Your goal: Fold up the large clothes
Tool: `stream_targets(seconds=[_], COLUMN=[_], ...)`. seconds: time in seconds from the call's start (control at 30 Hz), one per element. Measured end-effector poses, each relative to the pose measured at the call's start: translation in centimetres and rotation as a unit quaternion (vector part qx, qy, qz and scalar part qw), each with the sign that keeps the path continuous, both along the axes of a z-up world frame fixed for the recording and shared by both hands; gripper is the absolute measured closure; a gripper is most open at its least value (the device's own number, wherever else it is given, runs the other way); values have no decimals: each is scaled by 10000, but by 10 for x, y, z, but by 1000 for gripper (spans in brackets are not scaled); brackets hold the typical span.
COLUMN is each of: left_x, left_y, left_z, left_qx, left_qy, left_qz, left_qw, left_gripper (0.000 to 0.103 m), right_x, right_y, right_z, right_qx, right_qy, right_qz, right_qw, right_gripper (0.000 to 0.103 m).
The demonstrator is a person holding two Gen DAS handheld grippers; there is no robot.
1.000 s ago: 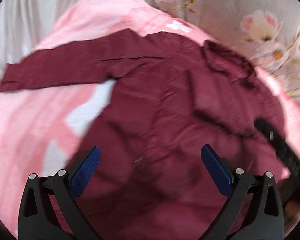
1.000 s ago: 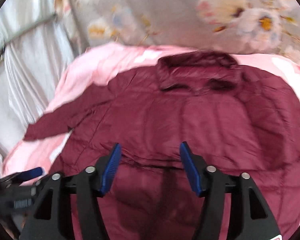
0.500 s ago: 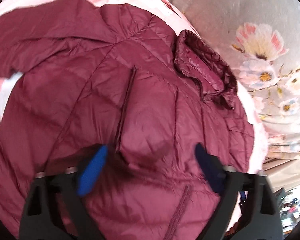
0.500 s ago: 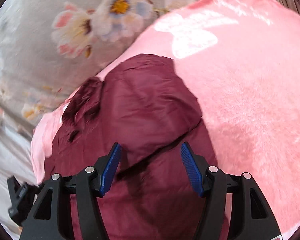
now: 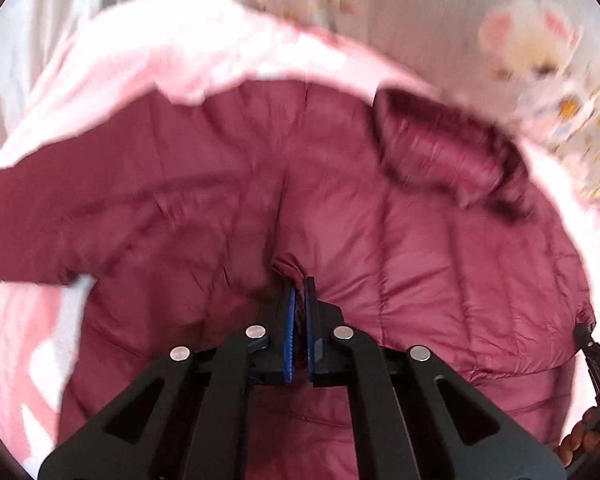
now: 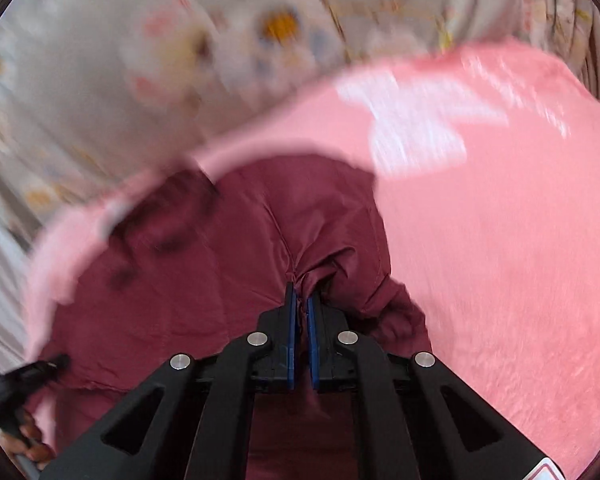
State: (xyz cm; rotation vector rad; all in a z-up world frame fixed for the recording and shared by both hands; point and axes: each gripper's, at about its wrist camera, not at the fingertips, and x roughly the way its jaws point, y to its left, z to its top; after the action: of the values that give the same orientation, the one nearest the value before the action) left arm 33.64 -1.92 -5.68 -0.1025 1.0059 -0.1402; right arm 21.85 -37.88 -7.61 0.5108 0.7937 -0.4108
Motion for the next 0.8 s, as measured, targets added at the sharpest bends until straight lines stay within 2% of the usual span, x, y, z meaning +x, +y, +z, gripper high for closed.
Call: stream_targets(seconds=[0.1,0.2,0.27,0.33,0.4,0.5,0.6,0.67,0.7,0.8], left_x=[-4,-7,-10,-17,-28,-48,-57,-57,-56,-50], left_y=[-11,-21,-21,-19,-19,-23,-39,-51,-59,-80], left_z=[-8,-8,-3,6,21,51,76,80,80,66], left_qx=[451,850,972,1044,1112,1184,990,910,917,1064], left_qy=[-192,-284,-323,-406,-602,-1097,-1391,-1410,-1402,-1346], left_qz=[-72,-115,-98,-50,5,25,-183,-353,-421,-506], left_qw=[9988,9959,9947,9937,9920,9869,9851,9852,9850,9839], left_gripper=[99,97,95,88,68,57,52,52,52,52], right_x=[0,-3,-11,-20,-31,-33,-20,-4,3,20], right_y=[7,21,30,37,44,55,73,86,90,104], right_z=[-2,6,14,21,32,48,58,56,54,43], right_qx=[-244,-803,-1157,-1458,-1720,-1648,-1558,-1465,-1440,-1491], right_qy=[122,374,488,569,533,279,78,60,66,176], right_qz=[64,125,100,28,-68,51,407,687,782,943], right_qw=[9996,9960,9920,9877,9836,9859,9869,9868,9865,9842], right_gripper=[95,89,85,78,75,75,75,75,78,82])
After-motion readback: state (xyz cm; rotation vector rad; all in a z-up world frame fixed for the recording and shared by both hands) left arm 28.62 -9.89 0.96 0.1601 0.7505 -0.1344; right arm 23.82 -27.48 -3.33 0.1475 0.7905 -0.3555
